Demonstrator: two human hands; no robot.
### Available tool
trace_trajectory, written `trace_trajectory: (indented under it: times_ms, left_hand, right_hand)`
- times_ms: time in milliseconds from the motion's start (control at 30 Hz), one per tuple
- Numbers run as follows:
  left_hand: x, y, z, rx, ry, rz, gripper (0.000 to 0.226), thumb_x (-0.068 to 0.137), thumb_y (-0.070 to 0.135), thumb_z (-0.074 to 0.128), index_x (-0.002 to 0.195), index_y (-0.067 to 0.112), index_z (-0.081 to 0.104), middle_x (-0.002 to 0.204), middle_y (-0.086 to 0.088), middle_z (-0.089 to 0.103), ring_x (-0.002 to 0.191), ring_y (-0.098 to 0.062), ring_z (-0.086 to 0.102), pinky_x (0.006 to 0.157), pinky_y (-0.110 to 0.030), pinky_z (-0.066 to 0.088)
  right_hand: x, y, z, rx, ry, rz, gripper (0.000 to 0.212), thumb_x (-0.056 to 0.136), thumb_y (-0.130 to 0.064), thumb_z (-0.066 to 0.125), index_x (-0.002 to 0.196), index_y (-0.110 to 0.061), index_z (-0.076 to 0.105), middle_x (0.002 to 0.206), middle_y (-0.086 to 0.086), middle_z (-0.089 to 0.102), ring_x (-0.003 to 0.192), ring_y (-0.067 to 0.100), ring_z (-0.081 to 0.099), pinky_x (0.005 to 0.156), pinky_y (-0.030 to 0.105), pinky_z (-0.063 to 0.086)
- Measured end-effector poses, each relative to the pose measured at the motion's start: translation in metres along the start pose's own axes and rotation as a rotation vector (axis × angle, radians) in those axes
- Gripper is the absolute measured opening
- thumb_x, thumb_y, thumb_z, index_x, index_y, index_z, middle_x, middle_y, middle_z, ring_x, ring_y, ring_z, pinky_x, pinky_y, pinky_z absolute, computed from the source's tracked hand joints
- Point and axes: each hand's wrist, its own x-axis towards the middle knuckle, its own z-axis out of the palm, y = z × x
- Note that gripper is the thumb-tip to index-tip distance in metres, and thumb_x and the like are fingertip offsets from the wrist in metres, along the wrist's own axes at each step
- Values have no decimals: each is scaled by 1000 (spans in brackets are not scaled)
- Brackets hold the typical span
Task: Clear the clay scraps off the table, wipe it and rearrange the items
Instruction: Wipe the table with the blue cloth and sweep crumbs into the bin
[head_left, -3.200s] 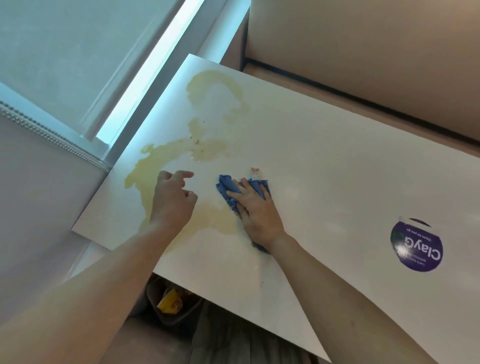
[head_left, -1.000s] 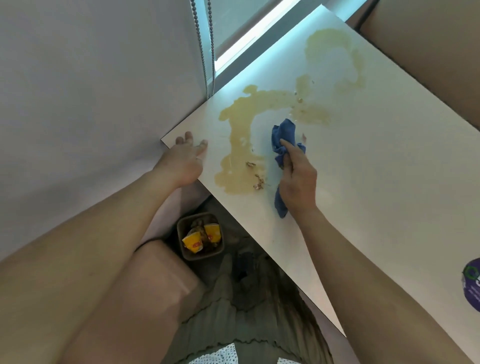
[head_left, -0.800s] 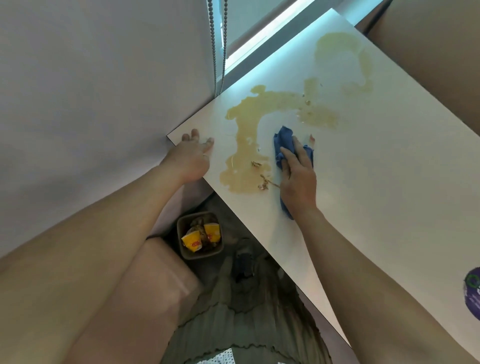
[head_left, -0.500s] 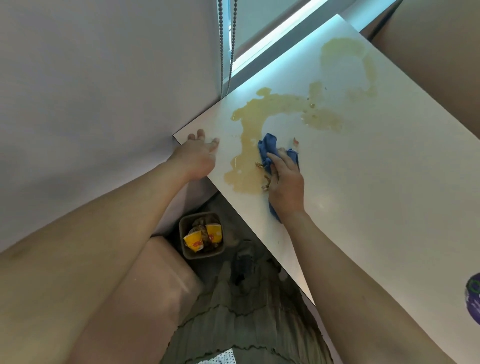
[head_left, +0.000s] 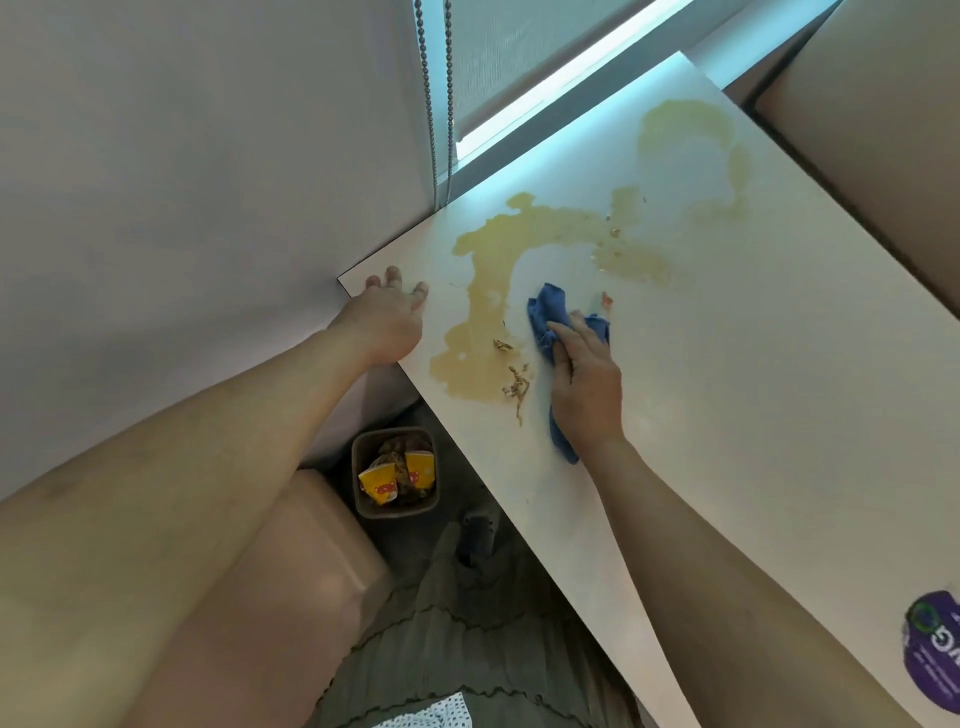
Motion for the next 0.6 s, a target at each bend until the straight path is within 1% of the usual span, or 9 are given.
trace_trajectory:
  times_ms: [200, 400, 533, 600]
  left_hand:
    - [-1, 10, -5, -72, 19, -57, 52, 112, 29, 19, 164, 34, 18, 173, -7, -2, 158, -33, 5, 126, -41, 12]
    - [3, 11, -4, -138, 47, -87, 51, 112, 35, 19, 162, 37, 23, 173, -3, 0, 158, -31, 7, 125, -40, 12]
    - [2, 10, 1, -200, 38, -101, 50, 112, 37, 18, 162, 40, 24, 173, -1, -3, 159, -28, 1, 127, -40, 9]
    - [2, 10, 2, -213, 44, -104, 50, 112, 38, 18, 161, 41, 24, 173, -1, -3, 159, -28, 0, 127, -40, 10]
  right_hand:
    - [11, 3, 3, 59, -27, -15, 32, 105, -12, 51, 132, -15, 66, 147, 5, 57, 143, 23, 45, 115, 36, 40]
    - [12, 7, 5, 87, -52, -16, 35, 104, -19, 45, 132, -18, 65, 148, 2, 55, 145, 19, 39, 116, 36, 37]
    - [10, 8, 4, 114, -85, 1, 36, 103, -23, 44, 131, -18, 66, 148, 1, 55, 146, 20, 38, 115, 42, 39]
    - [11, 8, 3, 116, -75, -16, 36, 103, -23, 44, 130, -18, 67, 148, 2, 56, 147, 19, 38, 116, 44, 39]
